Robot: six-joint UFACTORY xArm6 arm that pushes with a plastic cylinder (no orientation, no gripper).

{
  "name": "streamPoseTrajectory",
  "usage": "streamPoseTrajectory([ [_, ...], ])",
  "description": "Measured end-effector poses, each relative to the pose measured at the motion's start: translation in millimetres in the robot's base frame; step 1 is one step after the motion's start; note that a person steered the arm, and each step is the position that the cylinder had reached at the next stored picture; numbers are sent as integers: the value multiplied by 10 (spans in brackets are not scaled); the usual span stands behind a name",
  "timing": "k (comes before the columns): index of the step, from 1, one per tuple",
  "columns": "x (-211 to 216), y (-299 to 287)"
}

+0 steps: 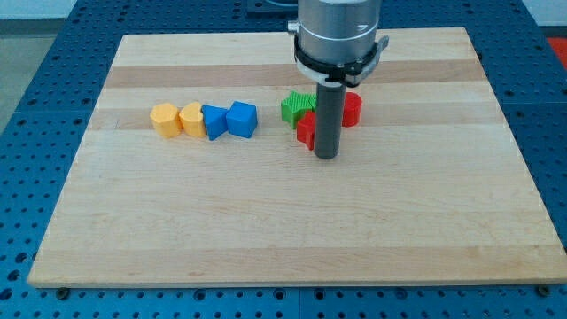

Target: Adjust the red blocks closer to the green blocks

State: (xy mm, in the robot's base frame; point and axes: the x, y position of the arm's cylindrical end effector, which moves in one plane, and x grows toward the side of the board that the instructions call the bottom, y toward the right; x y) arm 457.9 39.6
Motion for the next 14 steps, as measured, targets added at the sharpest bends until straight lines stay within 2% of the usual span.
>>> streamPoseTrajectory([
  [3,105,-380],
  [5,-112,-380],
  [10,-303,-355],
  [11,-205,-355],
  [12,70,-344],
  [13,130,-61],
  [14,-3,208],
])
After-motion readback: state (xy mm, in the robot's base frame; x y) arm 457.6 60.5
